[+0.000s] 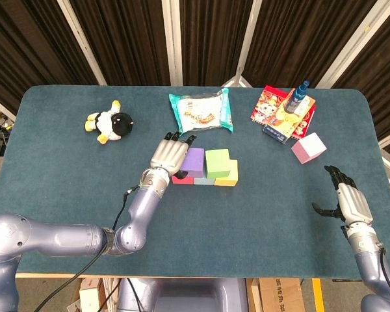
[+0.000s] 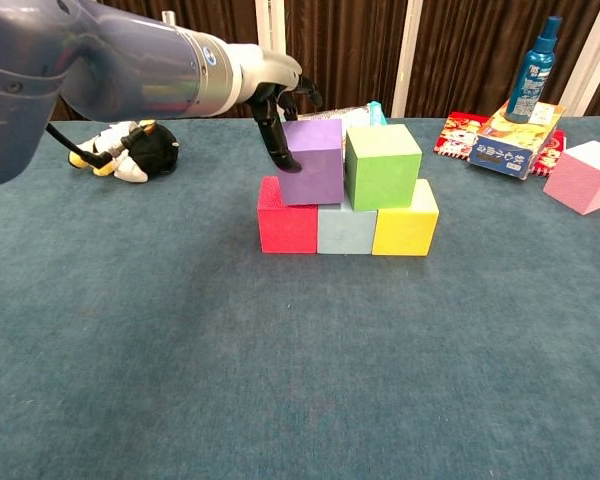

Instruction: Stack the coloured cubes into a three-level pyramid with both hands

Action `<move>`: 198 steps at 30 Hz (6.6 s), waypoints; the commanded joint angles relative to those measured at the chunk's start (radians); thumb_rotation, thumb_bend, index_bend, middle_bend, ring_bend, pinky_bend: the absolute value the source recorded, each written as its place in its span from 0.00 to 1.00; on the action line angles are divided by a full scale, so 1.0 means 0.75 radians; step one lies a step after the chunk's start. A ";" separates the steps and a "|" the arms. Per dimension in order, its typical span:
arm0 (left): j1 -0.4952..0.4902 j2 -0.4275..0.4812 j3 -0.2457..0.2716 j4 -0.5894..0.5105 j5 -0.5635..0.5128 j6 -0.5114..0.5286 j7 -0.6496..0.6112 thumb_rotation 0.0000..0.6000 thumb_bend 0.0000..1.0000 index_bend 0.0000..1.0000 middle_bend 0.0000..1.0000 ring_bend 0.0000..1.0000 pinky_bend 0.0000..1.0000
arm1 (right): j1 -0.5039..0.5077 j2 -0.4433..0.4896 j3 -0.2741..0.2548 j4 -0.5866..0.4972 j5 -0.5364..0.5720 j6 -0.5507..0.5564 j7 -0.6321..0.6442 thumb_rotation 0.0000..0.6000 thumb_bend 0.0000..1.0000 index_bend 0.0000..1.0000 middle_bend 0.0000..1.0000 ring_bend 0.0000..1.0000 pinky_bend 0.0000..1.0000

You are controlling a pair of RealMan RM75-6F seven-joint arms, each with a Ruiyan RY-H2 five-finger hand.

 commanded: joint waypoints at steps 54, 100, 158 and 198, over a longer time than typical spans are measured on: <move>-0.002 -0.011 0.005 0.001 0.008 -0.011 -0.030 1.00 0.20 0.01 0.09 0.00 0.05 | 0.005 0.005 -0.003 -0.004 0.001 -0.026 0.006 1.00 0.31 0.00 0.00 0.00 0.00; 1.030 0.771 0.409 -0.716 1.128 0.639 -0.714 1.00 0.14 0.00 0.02 0.00 0.00 | 0.040 -0.031 -0.065 -0.086 0.000 0.016 -0.215 1.00 0.31 0.00 0.00 0.00 0.00; 1.176 0.793 0.249 -0.641 1.067 0.423 -0.745 1.00 0.09 0.00 0.00 0.00 0.00 | 0.443 -0.447 0.057 -0.270 0.413 0.168 -0.753 1.00 0.31 0.00 0.00 0.00 0.00; 1.197 0.780 0.209 -0.636 1.045 0.390 -0.710 1.00 0.09 0.00 0.00 0.00 0.00 | 0.477 -0.458 0.026 -0.277 0.412 0.240 -0.763 1.00 0.31 0.00 0.00 0.00 0.00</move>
